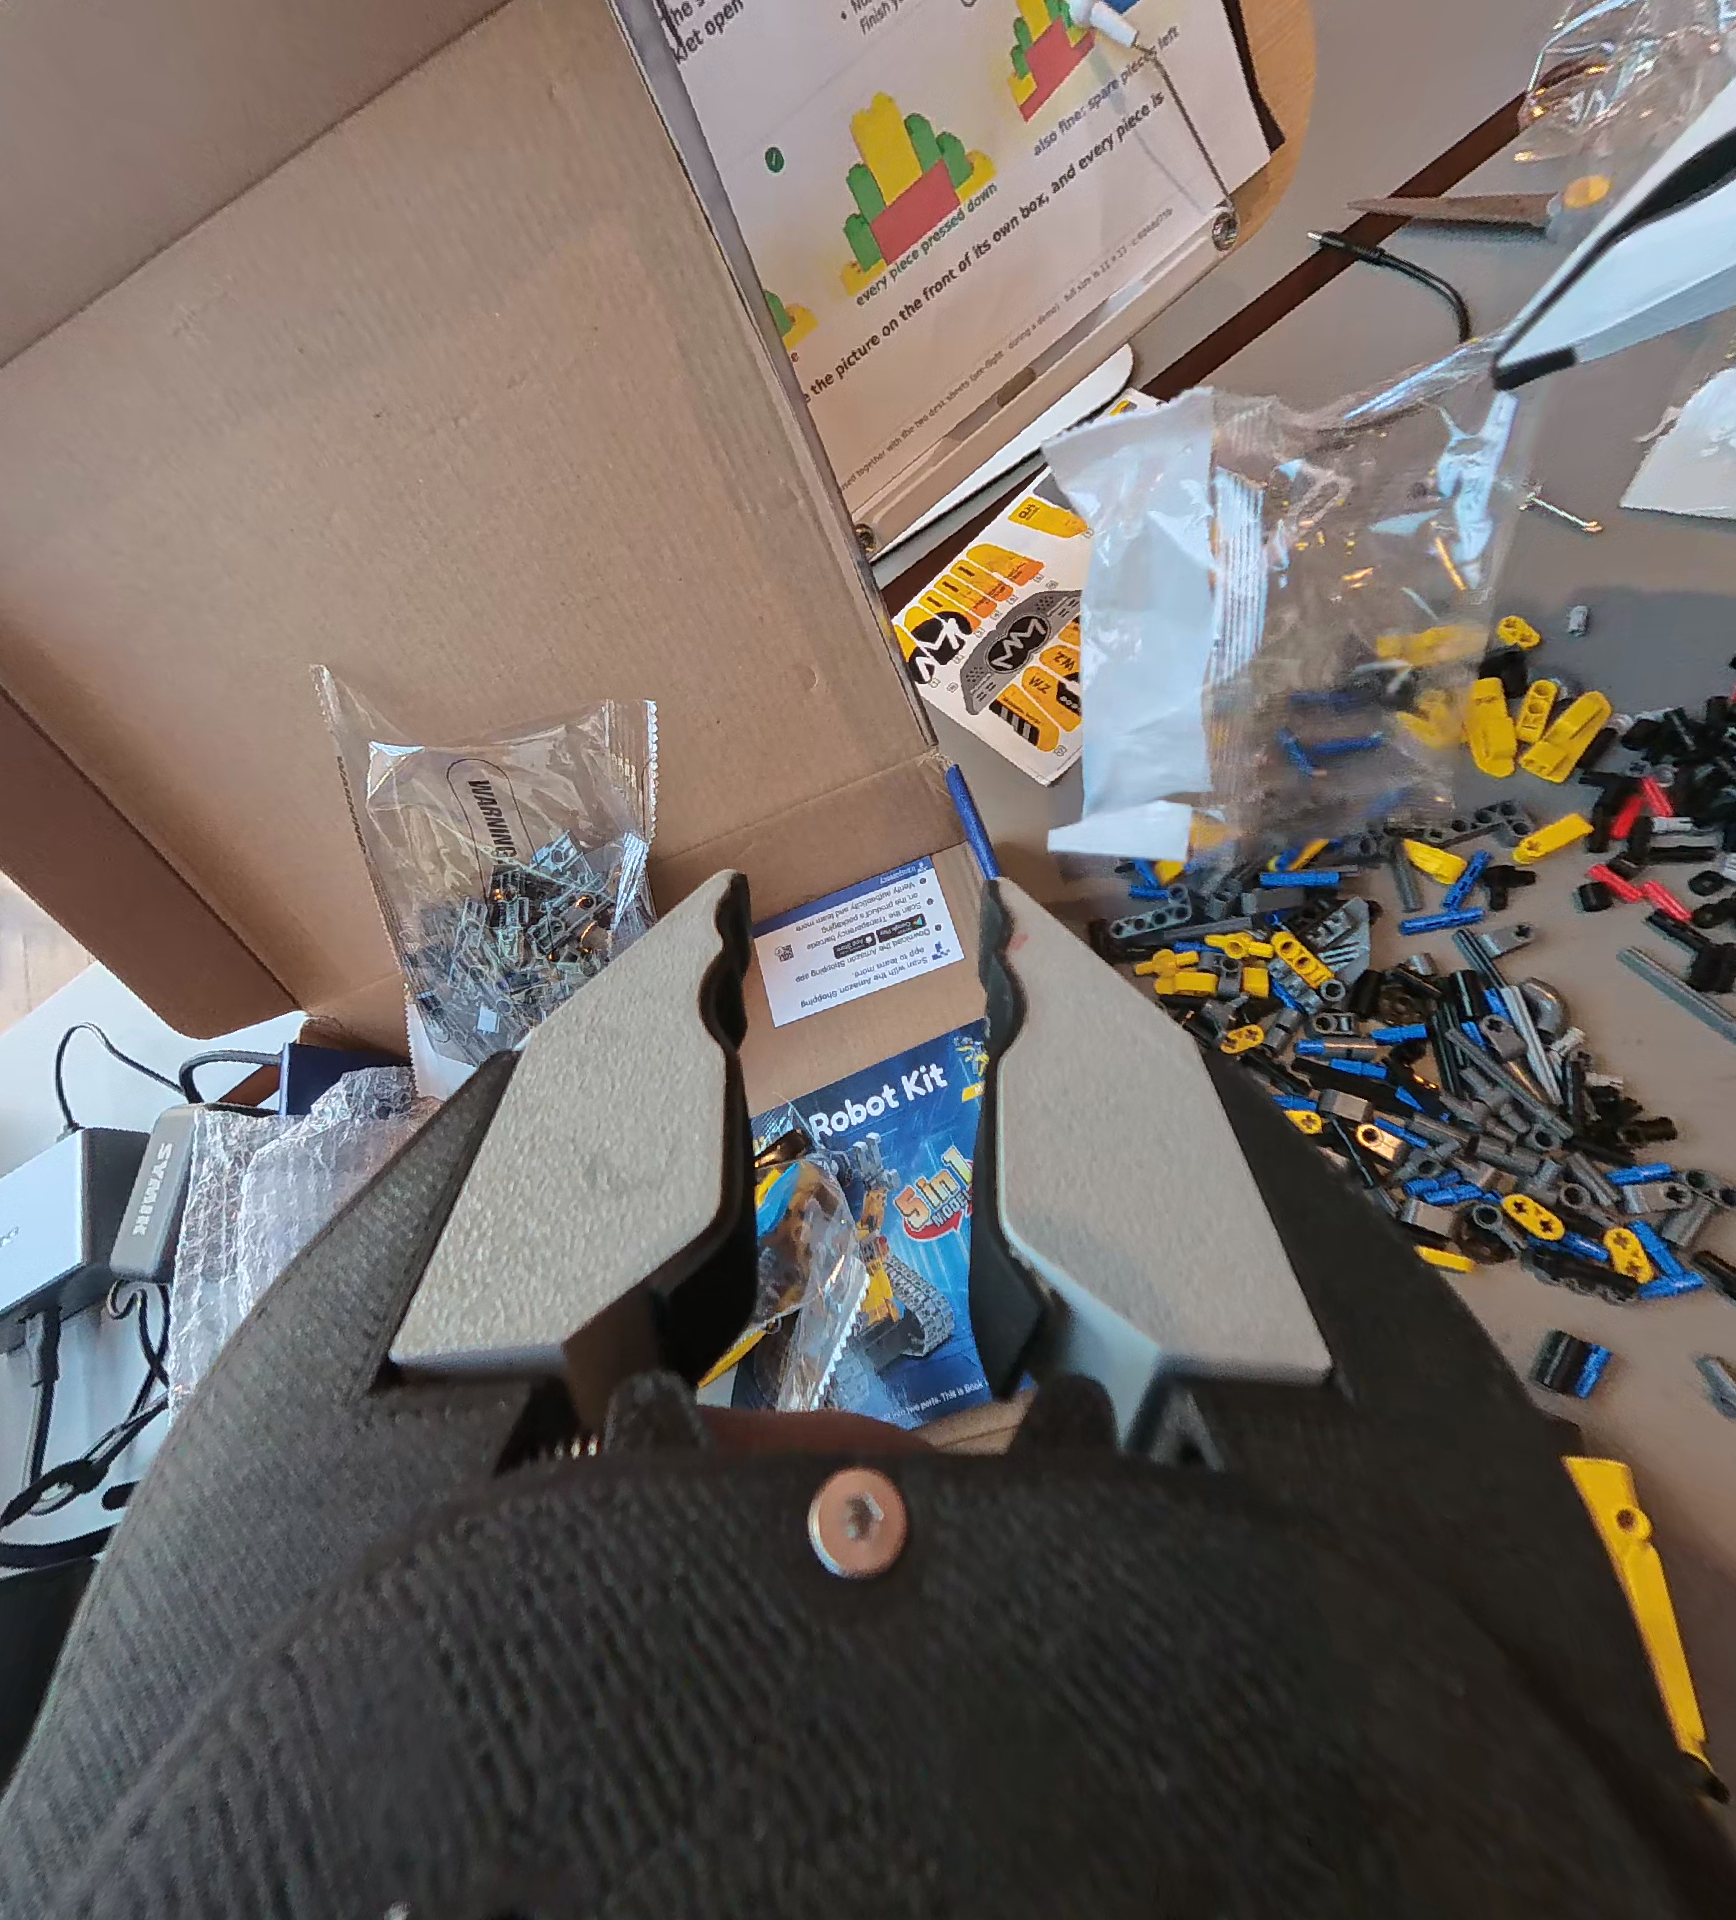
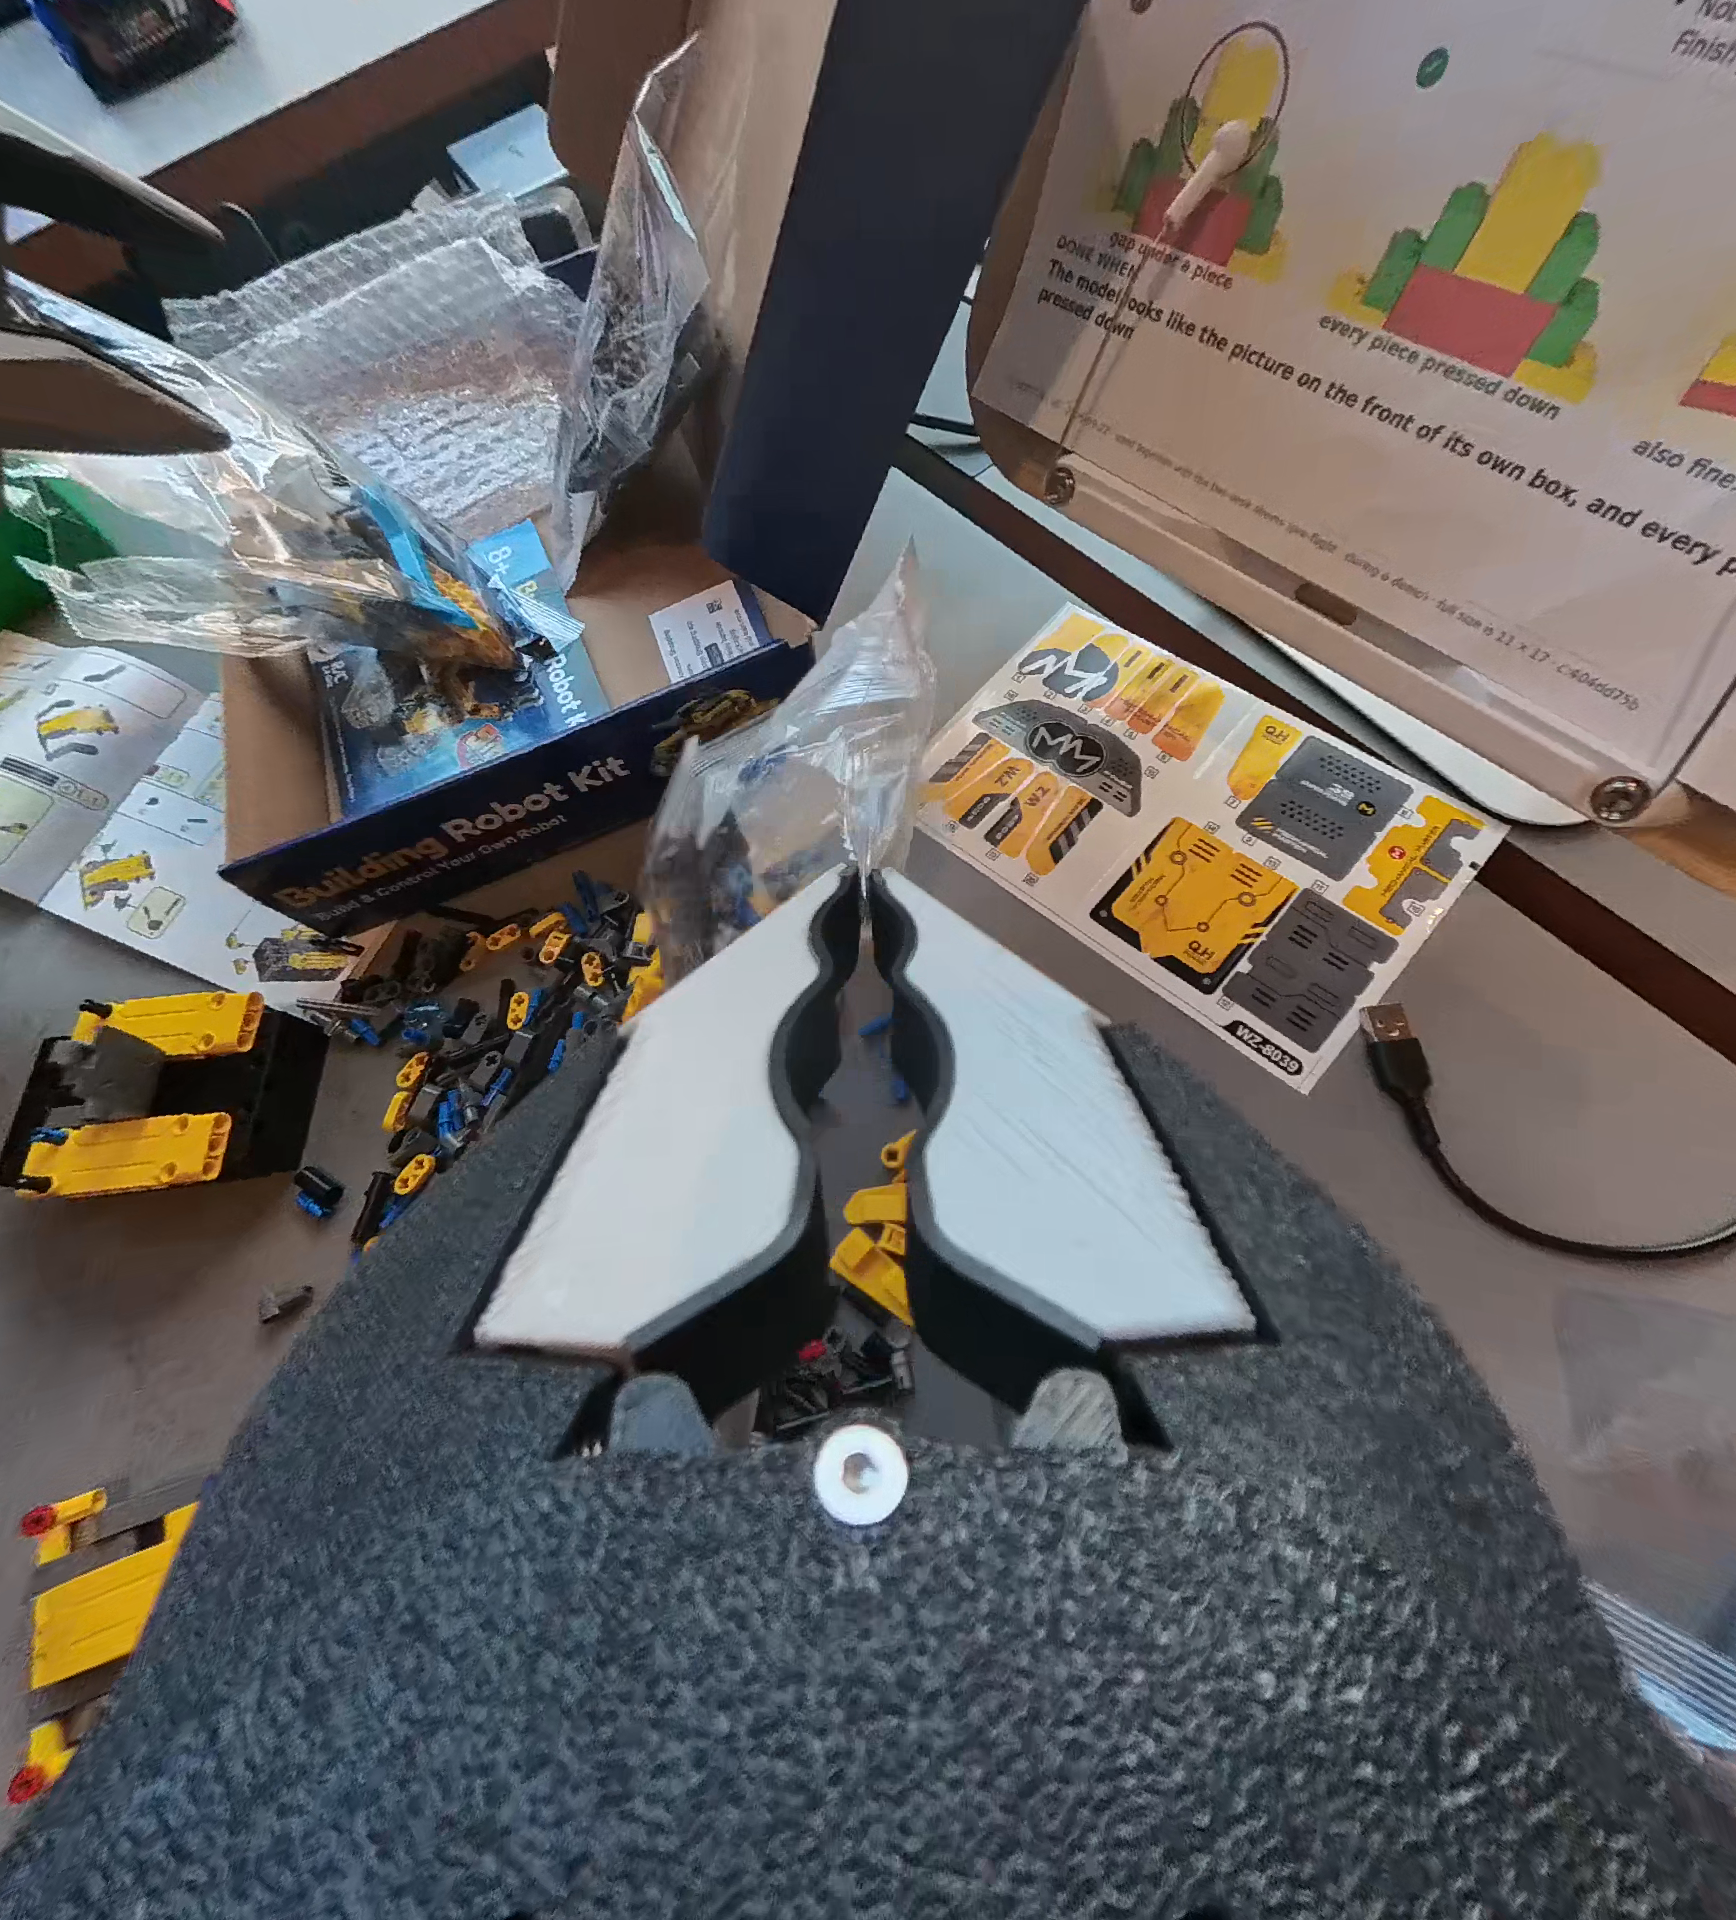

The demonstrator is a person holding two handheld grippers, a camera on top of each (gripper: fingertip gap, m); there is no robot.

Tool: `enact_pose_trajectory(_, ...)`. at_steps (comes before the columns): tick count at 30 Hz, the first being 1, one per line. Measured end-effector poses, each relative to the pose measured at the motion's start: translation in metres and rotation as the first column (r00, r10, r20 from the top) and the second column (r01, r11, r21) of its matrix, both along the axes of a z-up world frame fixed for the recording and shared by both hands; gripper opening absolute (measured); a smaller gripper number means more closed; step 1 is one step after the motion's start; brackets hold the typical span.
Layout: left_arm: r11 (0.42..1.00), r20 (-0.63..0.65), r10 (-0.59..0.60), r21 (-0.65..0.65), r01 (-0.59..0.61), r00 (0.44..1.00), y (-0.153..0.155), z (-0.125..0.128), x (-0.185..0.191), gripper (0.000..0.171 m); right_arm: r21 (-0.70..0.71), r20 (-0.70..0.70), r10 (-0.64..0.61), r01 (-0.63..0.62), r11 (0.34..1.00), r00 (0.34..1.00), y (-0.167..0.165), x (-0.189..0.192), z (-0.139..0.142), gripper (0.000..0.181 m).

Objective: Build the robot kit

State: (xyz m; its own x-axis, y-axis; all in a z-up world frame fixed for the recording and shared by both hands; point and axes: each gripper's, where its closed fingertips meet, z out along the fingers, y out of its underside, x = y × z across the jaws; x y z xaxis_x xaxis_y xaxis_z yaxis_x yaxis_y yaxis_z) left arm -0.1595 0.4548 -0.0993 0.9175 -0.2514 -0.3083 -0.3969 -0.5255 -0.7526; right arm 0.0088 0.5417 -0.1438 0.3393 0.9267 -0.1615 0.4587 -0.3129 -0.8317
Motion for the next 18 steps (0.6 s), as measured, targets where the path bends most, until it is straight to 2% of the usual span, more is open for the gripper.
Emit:
enact_pose_trajectory(3,1.0,0.001,0.001,0.001,-0.001,1.0,0.0,0.0,0.0,0.041,0.001,0.038,-0.011,0.011,1.0,0.999,0.002,0.003,-0.006,0.001)
enact_pose_trajectory(7,1.0,-0.004,-0.001,-0.001,0.001,1.0,0.0,0.0,0.0,0.041,-0.026,-0.004,-0.036,0.036,0.999,0.999,0.006,0.006,-0.001,0.001)
enact_pose_trajectory(14,1.0,0.003,0.002,0.006,-0.002,1.0,-0.001,0.003,-0.001,0.041,-0.108,-0.141,-0.223,0.209,0.972,0.965,0.037,0.034,0.017,0.001)
enact_pose_trajectory(18,1.0,-0.002,0.001,0.003,-0.001,1.0,-0.001,0.002,-0.001,0.041,-0.127,-0.143,-0.298,0.281,0.951,0.944,0.049,0.047,0.015,0.001)
